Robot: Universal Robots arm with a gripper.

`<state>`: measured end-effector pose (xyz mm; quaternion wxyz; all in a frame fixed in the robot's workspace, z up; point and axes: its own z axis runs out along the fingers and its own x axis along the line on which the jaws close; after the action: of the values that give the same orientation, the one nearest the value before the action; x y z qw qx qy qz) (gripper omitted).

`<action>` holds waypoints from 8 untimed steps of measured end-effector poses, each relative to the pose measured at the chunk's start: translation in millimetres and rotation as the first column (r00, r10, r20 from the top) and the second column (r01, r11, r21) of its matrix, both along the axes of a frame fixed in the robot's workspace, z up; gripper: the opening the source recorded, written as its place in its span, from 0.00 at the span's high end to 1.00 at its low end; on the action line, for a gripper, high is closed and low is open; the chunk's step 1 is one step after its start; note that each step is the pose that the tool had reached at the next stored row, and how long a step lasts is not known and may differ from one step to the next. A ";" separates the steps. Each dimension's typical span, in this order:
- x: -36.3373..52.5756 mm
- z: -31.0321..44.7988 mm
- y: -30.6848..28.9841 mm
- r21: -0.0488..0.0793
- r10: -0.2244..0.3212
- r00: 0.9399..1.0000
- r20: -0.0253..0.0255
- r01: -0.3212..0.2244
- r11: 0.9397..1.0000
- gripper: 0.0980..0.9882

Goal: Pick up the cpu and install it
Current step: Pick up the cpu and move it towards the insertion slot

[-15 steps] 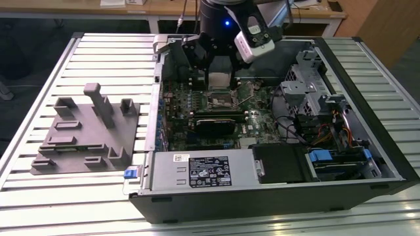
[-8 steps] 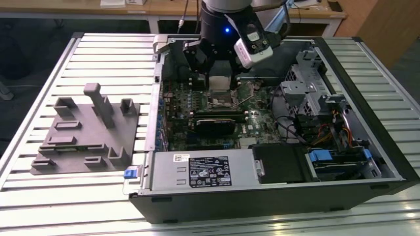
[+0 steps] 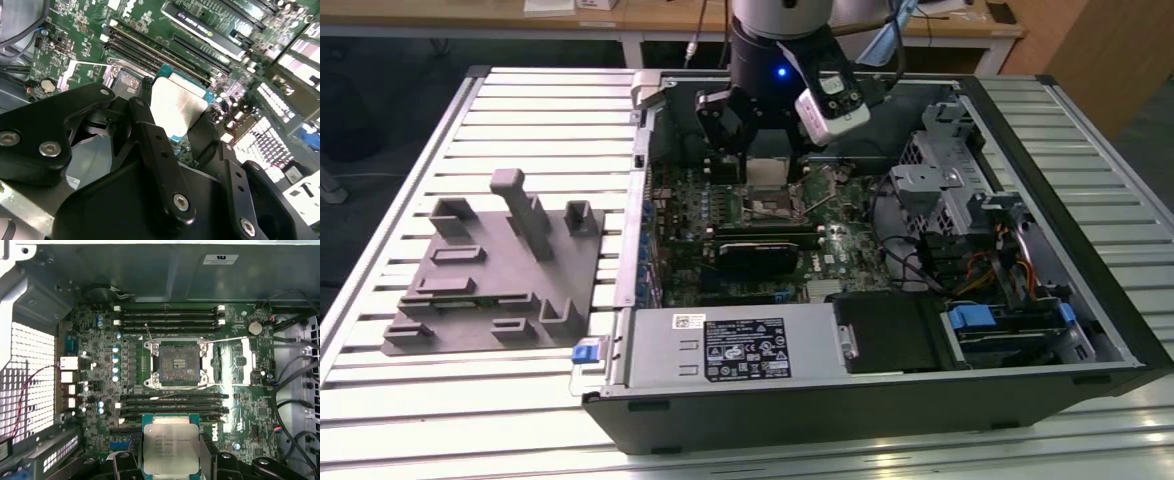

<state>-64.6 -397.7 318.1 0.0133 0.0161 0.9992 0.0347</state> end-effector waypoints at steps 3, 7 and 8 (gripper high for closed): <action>1.3 -5.5 4.9 0.000 0.000 1.000 0.000 0.000 1.000 0.51; 3.4 -12.8 13.6 0.000 0.000 1.000 0.000 0.000 1.000 0.51; 4.0 -14.6 16.0 0.000 0.000 1.000 0.000 0.000 1.000 0.51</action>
<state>-60.6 -381.8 303.5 0.0133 0.0161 0.9992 0.0348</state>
